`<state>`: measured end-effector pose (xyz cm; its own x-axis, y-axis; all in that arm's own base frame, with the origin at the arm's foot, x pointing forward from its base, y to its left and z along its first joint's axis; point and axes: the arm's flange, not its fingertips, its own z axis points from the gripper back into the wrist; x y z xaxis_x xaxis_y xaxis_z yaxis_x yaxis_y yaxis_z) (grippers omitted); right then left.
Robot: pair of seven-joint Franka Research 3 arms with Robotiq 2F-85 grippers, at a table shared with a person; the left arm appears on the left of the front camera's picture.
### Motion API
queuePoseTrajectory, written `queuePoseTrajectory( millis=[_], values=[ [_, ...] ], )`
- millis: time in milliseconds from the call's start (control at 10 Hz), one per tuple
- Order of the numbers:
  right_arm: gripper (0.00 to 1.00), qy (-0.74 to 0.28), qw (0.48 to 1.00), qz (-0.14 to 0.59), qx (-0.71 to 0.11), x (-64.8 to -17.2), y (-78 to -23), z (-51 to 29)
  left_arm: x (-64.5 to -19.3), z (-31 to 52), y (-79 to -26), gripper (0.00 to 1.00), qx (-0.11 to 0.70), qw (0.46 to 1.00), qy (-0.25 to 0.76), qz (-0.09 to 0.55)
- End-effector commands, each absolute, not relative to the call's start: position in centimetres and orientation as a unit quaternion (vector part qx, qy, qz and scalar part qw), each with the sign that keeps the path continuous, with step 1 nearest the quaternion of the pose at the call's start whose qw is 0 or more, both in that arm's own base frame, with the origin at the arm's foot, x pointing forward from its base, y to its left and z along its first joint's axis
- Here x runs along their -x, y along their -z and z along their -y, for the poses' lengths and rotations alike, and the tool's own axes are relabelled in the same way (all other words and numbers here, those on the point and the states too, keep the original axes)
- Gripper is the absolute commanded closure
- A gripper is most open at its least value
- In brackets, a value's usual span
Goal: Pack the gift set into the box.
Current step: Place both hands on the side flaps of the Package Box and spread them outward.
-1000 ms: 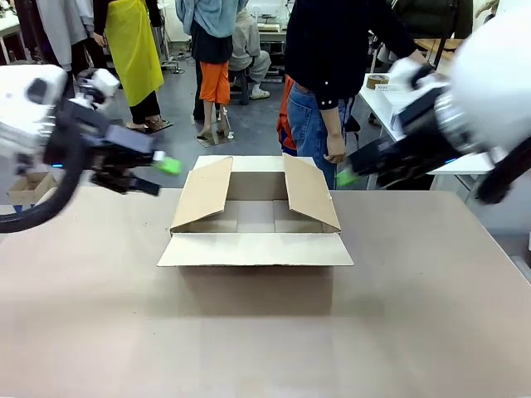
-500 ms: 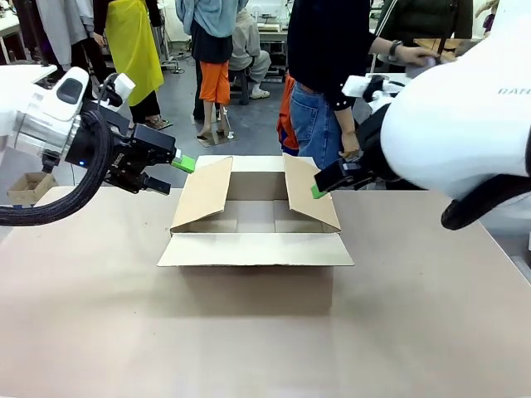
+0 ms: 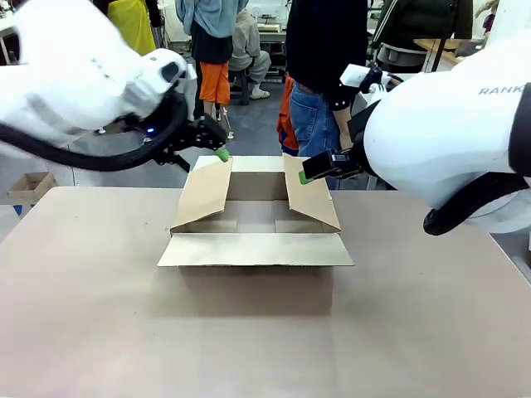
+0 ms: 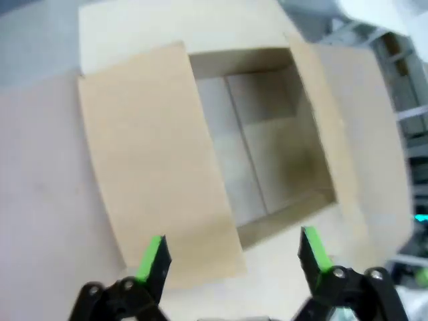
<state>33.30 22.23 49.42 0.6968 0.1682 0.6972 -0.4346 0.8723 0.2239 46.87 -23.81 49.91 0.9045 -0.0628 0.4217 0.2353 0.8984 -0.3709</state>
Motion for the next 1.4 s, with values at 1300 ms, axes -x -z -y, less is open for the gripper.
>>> queuePoseTrajectory(
  millis=[1300],
  values=[
    [0.00,-0.177,0.900,0.353,-0.183,-33.1,-49.7,-22.6,-53.5,33.9,-41.8,0.00,-0.110,0.975,-0.038,0.191]
  ],
)
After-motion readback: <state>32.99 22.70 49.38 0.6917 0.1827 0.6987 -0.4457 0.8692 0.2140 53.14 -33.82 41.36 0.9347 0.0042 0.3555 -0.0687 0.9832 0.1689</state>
